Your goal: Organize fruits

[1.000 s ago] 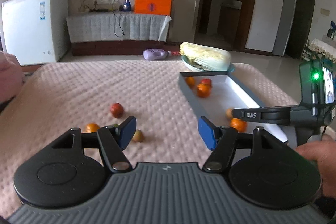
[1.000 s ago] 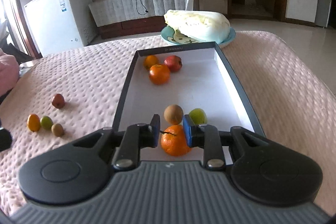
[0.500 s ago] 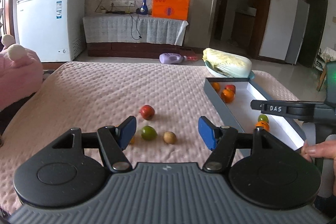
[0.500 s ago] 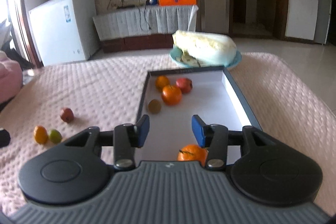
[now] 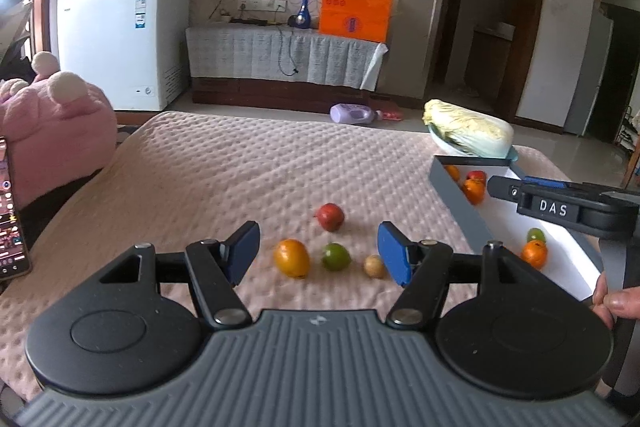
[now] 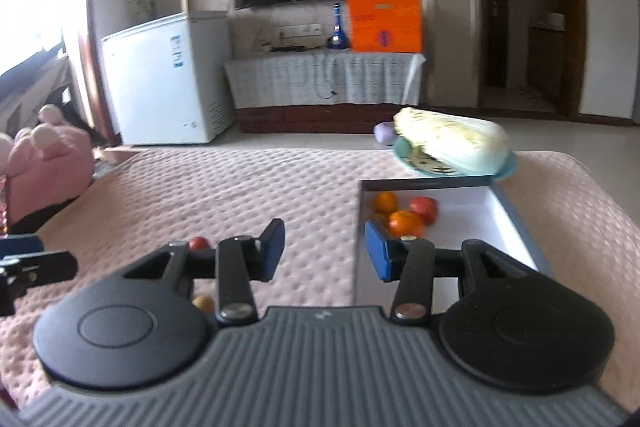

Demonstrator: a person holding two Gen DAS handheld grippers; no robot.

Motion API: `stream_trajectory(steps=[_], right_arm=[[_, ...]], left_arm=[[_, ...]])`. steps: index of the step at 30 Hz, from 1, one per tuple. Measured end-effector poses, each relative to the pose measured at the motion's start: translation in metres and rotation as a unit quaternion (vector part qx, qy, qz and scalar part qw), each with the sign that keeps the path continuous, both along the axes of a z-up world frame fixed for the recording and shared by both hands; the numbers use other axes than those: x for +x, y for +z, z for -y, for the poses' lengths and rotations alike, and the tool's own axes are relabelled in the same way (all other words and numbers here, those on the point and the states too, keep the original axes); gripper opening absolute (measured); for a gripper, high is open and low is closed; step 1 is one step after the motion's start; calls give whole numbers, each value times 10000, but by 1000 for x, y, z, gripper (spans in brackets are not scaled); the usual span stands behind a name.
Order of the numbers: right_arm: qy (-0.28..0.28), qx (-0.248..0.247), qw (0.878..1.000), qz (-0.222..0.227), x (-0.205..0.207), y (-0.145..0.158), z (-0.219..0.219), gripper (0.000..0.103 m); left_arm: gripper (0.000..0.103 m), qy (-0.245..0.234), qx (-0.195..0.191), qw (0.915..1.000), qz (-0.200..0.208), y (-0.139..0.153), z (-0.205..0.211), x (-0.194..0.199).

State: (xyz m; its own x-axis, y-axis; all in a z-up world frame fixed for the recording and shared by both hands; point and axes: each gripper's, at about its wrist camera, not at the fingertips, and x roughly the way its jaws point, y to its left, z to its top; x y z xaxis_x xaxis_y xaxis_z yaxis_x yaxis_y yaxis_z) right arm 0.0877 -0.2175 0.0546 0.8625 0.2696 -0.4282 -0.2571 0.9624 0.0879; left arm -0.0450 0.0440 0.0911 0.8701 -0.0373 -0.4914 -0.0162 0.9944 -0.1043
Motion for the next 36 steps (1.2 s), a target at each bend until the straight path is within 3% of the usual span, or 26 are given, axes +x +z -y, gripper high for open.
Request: stream_trajectory(steps=[9, 36], right_arm=[[483, -49, 9988, -116, 2, -8, -32, 47], [1001, -516, 9917, -615, 3, -35, -73, 47]], left_arm=[[70, 252, 51, 9995, -168, -9, -22, 3], [70, 707, 31, 9968, -381, -17, -51, 13]])
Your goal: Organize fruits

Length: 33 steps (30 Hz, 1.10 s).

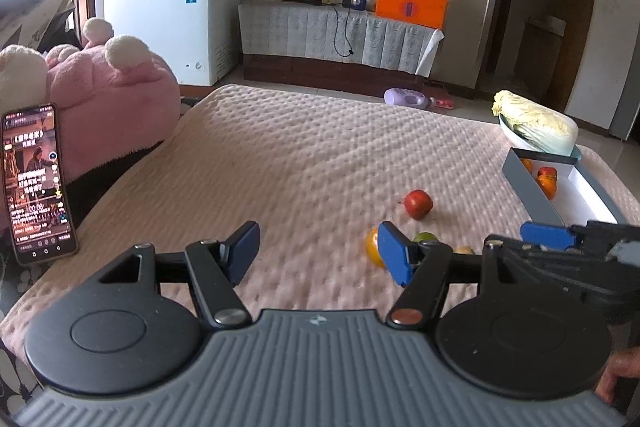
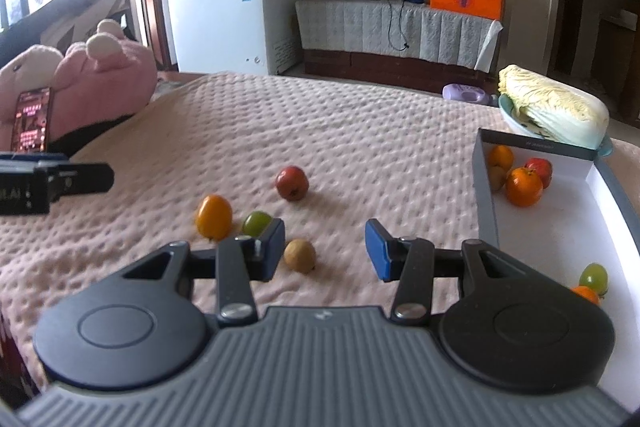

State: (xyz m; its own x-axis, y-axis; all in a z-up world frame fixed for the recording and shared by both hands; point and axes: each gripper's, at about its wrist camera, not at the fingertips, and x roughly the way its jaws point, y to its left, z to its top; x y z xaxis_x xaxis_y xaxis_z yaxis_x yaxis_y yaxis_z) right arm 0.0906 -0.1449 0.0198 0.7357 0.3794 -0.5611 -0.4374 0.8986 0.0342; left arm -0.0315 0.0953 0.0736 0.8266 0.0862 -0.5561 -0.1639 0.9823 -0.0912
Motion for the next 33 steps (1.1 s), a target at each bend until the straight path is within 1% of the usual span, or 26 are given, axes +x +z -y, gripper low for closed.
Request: stream_trajectory(steps=[9, 13, 19, 22, 25, 27, 29, 31, 33], right_arm=[[44, -81, 9999, -87, 1, -3, -3, 47], [61, -84, 9999, -91, 1, -4, -5, 47], [76, -112, 9998, -109, 1, -5, -6, 47], [90, -112, 9998, -146, 2, -7, -5, 47], [111, -110, 9998, -155, 4, -8, -4, 47], [97, -98, 9998, -147, 5, -7, -3, 47], [88, -60, 9999, -114, 5, -5, -1, 47], [108, -34, 9999, -82, 4, -4, -1, 47], [122, -115, 9998, -107, 4, -6, -2, 47]], left_arm=[[70, 116, -19, 9999, 35, 0, -5, 15], [70, 104, 69, 9999, 45, -2, -3, 24], [70, 131, -79, 9999, 25, -3, -11, 24], [70, 164, -73, 9998, -73, -7, -14, 25], [70, 211, -156, 9996, -133, -9, -20, 26], [70, 237, -214, 9995, -72, -6, -22, 24], [70, 157, -260, 9995, 83, 1, -22, 20], [70, 47, -228, 9995, 233, 7, -19, 14], [70, -12, -233, 9996, 184, 6, -18, 15]])
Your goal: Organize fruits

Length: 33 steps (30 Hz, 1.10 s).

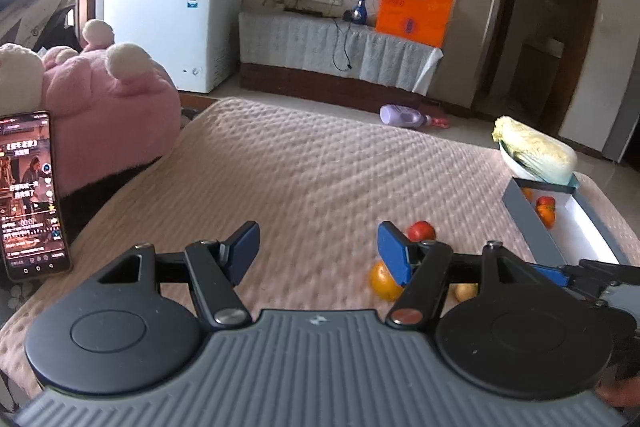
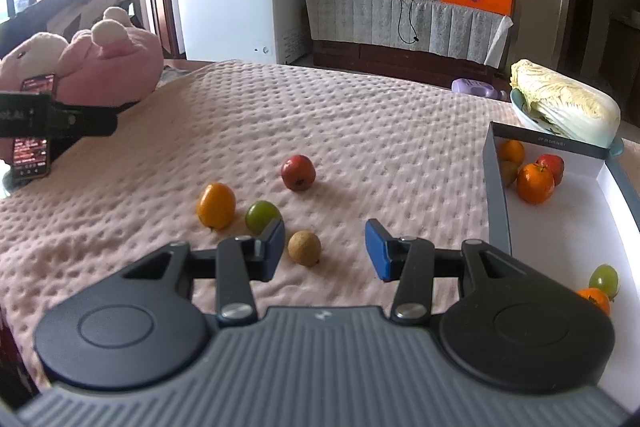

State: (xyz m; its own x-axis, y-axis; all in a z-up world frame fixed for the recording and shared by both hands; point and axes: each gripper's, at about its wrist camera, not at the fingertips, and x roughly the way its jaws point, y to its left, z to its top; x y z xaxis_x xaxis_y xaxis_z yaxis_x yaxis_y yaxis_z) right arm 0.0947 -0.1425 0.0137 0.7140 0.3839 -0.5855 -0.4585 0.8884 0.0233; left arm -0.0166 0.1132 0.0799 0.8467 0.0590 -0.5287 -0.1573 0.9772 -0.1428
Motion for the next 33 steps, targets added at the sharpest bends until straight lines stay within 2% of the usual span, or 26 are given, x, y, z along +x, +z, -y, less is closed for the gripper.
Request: stream_trajectory(steps=[4, 10, 33], right_arm=[[15, 43, 10000, -20, 1, 0, -3, 47], [77, -11, 10000, -46, 1, -2, -10, 47], [180, -82, 9998, -64, 2, -3, -19, 47]], left_arm=[[70, -19, -178, 9998, -61, 0, 0, 2], [70, -88, -22, 9999, -48, 1, 5, 1], [70, -204, -132, 9997, -19, 2, 5, 1]])
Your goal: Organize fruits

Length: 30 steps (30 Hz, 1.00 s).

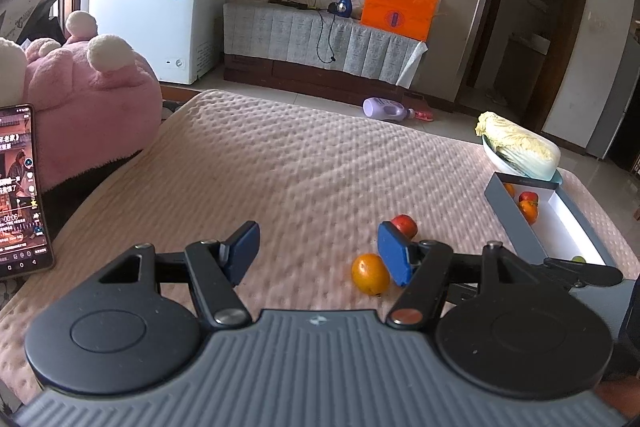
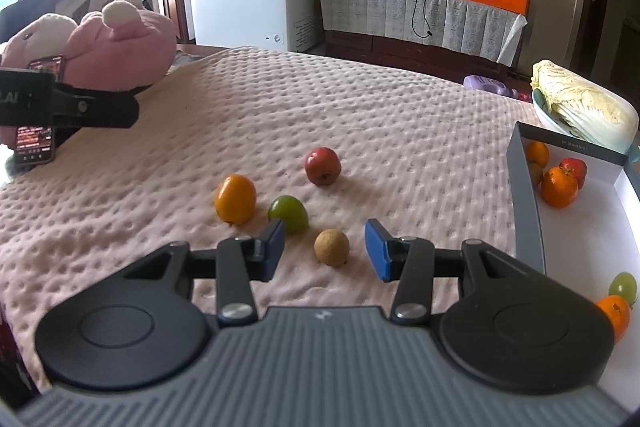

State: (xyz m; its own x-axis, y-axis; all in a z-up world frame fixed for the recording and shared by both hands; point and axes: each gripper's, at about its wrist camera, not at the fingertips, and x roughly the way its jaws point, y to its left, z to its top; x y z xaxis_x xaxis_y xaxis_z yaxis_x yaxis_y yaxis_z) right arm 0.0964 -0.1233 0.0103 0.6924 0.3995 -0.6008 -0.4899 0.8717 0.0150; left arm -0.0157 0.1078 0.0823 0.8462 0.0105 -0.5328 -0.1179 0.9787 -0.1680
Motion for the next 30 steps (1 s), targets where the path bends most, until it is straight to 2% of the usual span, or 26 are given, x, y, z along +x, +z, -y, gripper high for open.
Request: stream_trajectory(steps=[17, 30], right_arm=[[1, 0, 10000, -9, 1, -1, -2, 47], [-75, 20, 10000, -21, 2, 0, 2, 47]], left_arm=[[70, -8, 1, 10000, -5, 0, -1, -1], [70, 180, 87, 9997, -151, -6, -5, 4]])
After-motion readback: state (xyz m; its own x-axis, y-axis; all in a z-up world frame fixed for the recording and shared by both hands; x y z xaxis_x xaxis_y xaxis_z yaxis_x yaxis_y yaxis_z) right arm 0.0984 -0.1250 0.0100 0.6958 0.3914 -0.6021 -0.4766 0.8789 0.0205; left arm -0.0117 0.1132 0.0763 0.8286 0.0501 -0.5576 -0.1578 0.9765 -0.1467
